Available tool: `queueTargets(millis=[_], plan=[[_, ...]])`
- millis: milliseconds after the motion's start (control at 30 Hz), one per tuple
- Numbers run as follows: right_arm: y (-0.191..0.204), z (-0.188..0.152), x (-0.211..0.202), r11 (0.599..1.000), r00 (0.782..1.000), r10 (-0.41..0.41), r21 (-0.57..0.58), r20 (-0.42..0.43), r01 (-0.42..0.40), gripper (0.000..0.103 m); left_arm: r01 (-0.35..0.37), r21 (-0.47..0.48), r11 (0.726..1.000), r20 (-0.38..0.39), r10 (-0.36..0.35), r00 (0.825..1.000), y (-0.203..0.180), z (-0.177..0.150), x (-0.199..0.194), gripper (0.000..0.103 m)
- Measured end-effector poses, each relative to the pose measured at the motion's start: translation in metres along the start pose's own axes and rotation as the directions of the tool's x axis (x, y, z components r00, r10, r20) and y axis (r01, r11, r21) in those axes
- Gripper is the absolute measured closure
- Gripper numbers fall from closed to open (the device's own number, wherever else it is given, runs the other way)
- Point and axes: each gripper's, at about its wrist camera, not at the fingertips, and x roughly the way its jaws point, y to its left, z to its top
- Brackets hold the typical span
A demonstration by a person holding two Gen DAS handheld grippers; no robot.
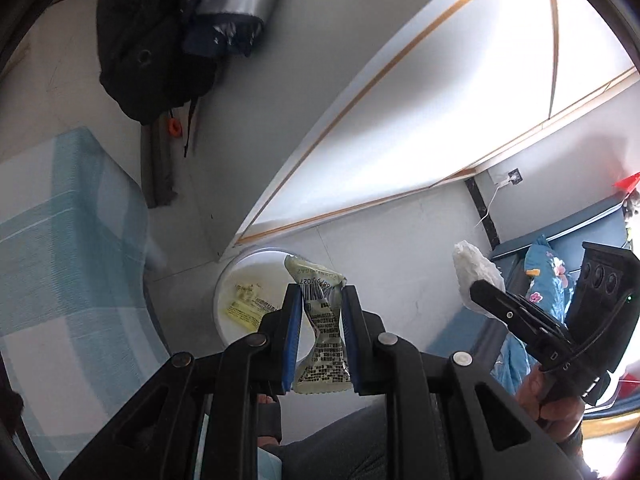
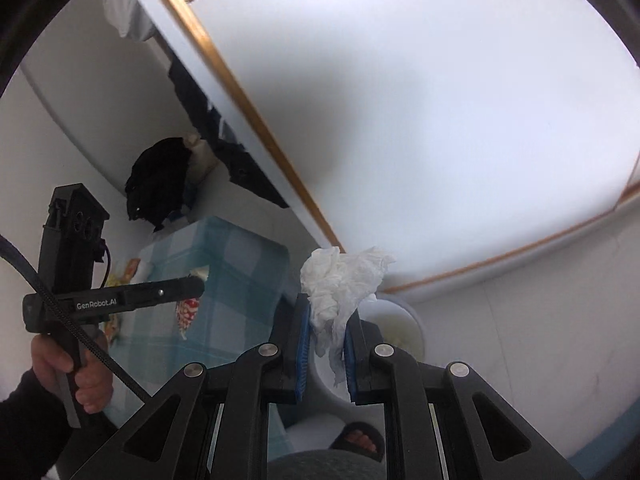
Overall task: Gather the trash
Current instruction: 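Carry the wrapper and tissue with both tools over the white bin, then open the left tool to drop the wrapper while the right tool opens to drop the tissue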
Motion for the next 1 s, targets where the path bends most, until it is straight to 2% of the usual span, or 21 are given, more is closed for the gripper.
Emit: queueTargets(millis=[167, 233, 367, 467, 633, 733, 800, 967, 1000], plan=[[-0.031, 0.000, 0.037, 0.999, 0.996, -0.026, 0.039, -0.084, 0.030, 0.089, -0.037, 0.021, 0.999, -0.083, 0.039, 0.996, -0.003, -0.002, 0.046, 0.088], [-0.035, 0.002, 0.050, 0.999, 0.991, -0.040, 0.029, -0.125, 0.044, 0.089, -0.051, 0.020, 0.998, -0.106, 0.053, 0.993, -0.002, -0.006, 0.050, 0.088], [-0.038, 0.005, 0.085, 0.999, 0.965, -0.054, -0.023, -0.255, 0.049, 0.089, -0.073, -0.015, 0.997, -0.159, 0.070, 0.985, 0.010, -0.008, 0.069, 0.087], [-0.043, 0.007, 0.107, 1.000, 0.946, -0.019, -0.027, -0.322, 0.011, 0.089, -0.070, -0.081, 0.994, -0.198, 0.052, 0.979, 0.024, -0.007, 0.083, 0.087], [-0.048, 0.007, 0.141, 0.999, 0.913, 0.030, 0.001, -0.407, -0.032, 0.086, -0.094, -0.080, 0.992, -0.229, 0.073, 0.971, 0.024, -0.006, 0.096, 0.087], [-0.053, 0.000, 0.158, 0.999, 0.887, 0.035, 0.031, -0.461, -0.024, 0.086, -0.099, -0.087, 0.991, -0.242, 0.075, 0.967, 0.025, -0.004, 0.101, 0.087], [-0.059, -0.001, 0.167, 0.998, 0.879, 0.043, 0.051, -0.476, -0.021, 0.086, -0.121, -0.093, 0.988, -0.257, 0.094, 0.962, 0.028, -0.003, 0.106, 0.087], [-0.057, -0.005, 0.176, 0.998, 0.860, 0.046, 0.053, -0.509, -0.022, 0.077, -0.119, -0.114, 0.986, -0.281, 0.083, 0.956, 0.032, -0.002, 0.113, 0.086], [-0.056, -0.005, 0.177, 0.999, 0.858, 0.043, 0.049, -0.512, -0.022, 0.068, -0.125, -0.115, 0.985, -0.288, 0.088, 0.954, 0.032, -0.002, 0.114, 0.086]])
